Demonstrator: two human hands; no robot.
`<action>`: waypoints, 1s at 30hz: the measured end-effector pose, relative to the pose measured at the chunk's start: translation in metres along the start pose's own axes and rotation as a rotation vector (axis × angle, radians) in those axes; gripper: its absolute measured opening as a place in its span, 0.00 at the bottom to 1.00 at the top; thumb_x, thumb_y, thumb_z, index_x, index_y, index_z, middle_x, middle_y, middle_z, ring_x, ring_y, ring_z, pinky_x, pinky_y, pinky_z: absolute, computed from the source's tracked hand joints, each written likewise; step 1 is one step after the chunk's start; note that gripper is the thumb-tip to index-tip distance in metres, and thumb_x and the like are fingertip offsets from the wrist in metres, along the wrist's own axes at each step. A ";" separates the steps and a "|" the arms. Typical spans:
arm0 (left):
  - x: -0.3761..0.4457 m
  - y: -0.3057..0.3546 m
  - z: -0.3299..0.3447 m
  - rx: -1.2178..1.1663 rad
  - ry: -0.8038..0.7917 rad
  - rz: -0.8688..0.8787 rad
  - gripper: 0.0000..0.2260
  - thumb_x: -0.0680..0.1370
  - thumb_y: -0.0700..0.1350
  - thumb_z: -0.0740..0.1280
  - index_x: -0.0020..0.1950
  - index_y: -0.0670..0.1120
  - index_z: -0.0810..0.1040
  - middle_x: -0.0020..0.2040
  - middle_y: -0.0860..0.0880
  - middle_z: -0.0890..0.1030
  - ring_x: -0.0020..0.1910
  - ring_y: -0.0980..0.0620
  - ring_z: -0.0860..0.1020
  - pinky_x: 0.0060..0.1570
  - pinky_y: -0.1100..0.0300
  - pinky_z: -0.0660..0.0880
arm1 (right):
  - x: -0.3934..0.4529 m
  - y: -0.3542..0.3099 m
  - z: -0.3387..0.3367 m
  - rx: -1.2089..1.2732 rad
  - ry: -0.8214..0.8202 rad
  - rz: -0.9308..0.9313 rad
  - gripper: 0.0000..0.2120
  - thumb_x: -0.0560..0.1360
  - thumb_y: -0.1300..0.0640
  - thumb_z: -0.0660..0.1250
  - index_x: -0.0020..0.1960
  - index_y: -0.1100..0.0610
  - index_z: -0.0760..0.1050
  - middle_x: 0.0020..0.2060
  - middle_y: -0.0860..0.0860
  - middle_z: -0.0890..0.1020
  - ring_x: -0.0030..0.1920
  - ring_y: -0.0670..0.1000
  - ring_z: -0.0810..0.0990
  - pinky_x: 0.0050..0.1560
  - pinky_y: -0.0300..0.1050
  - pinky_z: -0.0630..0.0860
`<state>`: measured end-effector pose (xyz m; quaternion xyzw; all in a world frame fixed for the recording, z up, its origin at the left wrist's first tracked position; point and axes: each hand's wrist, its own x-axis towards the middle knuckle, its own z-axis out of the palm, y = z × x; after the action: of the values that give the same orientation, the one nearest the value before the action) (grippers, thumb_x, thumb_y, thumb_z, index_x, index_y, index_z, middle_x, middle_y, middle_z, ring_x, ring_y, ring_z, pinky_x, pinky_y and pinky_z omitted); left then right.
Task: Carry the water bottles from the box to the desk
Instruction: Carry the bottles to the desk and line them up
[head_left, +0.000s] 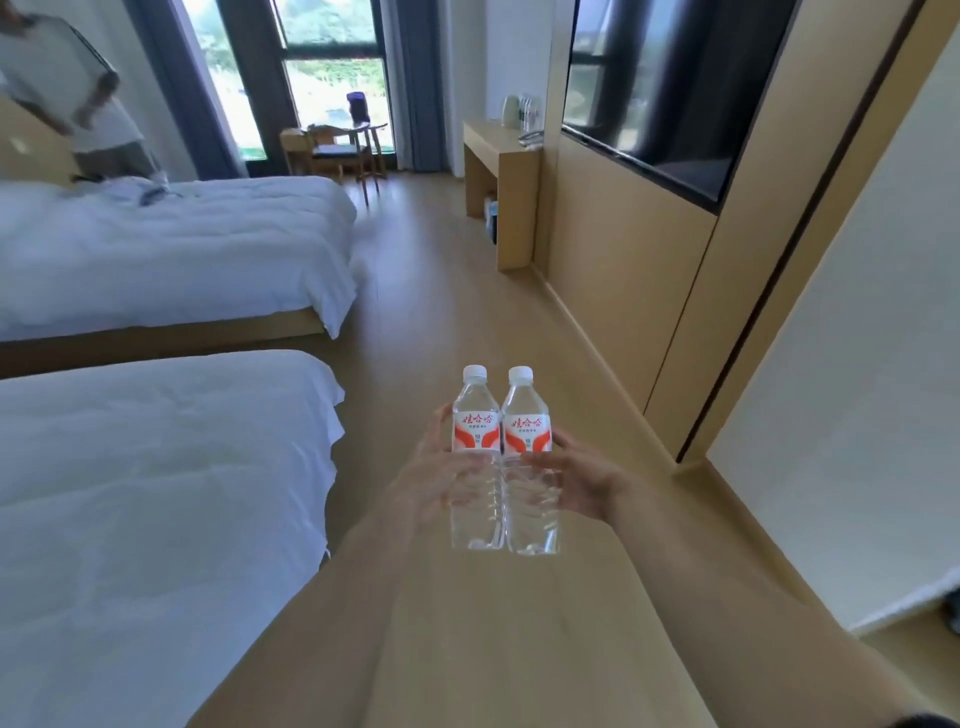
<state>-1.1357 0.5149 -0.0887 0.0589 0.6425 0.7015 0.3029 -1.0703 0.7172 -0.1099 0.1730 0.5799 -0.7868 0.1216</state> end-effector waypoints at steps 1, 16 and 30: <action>0.012 0.003 0.000 -0.031 0.004 0.010 0.37 0.70 0.30 0.77 0.71 0.57 0.68 0.54 0.45 0.84 0.52 0.40 0.85 0.48 0.38 0.82 | 0.012 -0.009 -0.004 -0.017 -0.017 0.006 0.24 0.75 0.65 0.72 0.68 0.49 0.75 0.51 0.55 0.83 0.45 0.53 0.82 0.45 0.53 0.81; 0.196 0.047 -0.040 -0.145 0.072 -0.040 0.38 0.72 0.28 0.74 0.75 0.54 0.65 0.60 0.39 0.82 0.59 0.34 0.81 0.61 0.30 0.74 | 0.209 -0.091 -0.041 -0.082 -0.047 0.061 0.23 0.75 0.63 0.71 0.69 0.54 0.73 0.54 0.54 0.83 0.49 0.55 0.82 0.50 0.55 0.80; 0.436 0.158 -0.136 -0.148 0.009 -0.068 0.39 0.72 0.27 0.73 0.75 0.55 0.65 0.58 0.38 0.82 0.52 0.38 0.83 0.50 0.40 0.81 | 0.445 -0.215 -0.036 -0.055 0.026 0.050 0.25 0.75 0.62 0.72 0.70 0.54 0.73 0.54 0.54 0.82 0.50 0.56 0.81 0.52 0.55 0.80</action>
<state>-1.6082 0.6171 -0.0967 0.0113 0.5916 0.7367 0.3273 -1.5547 0.8201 -0.1162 0.1940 0.5985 -0.7649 0.1384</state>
